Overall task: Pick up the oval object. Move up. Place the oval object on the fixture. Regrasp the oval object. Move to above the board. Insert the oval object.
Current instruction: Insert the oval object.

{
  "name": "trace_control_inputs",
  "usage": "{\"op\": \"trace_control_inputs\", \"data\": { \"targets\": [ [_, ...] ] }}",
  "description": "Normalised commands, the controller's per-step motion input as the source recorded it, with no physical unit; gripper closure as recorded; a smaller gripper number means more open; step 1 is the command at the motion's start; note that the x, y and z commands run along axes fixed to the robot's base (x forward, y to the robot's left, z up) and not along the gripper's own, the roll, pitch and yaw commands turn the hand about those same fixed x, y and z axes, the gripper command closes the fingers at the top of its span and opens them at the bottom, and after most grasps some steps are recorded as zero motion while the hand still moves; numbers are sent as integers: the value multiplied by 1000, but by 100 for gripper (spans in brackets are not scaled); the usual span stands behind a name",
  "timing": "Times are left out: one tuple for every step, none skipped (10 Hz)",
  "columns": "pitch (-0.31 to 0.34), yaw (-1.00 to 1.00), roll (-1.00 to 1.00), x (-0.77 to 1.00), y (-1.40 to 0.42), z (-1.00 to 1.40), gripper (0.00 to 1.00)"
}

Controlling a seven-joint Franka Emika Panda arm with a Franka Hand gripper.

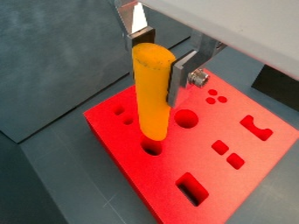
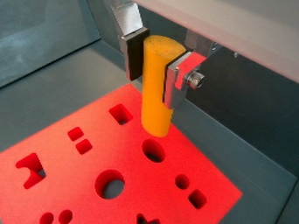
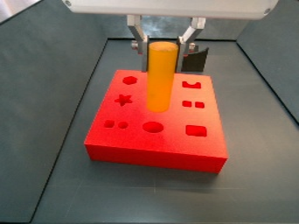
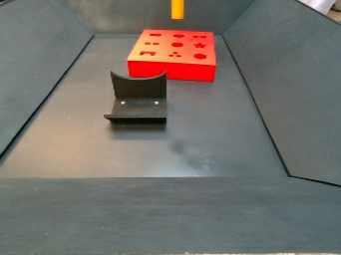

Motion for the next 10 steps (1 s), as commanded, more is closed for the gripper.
{"op": "trace_control_inputs", "data": {
  "targets": [
    [51,0,110,194,11,-169,100],
    [34,0,91,89,17,-151,100],
    [11,0,7,3,0,0,100],
    [0,0,0,46,-57,0,100],
    [3,0,49,203,-49,-114,100],
    [0,0,146,203,-11,-300,100],
    [0,-6,197,197,-17,-371,100],
    [0,0,191,260,0,-420,100],
    [0,0,173,240,0,-314,100],
    [0,-34,59,197,-26,-94,100]
  ]
}}
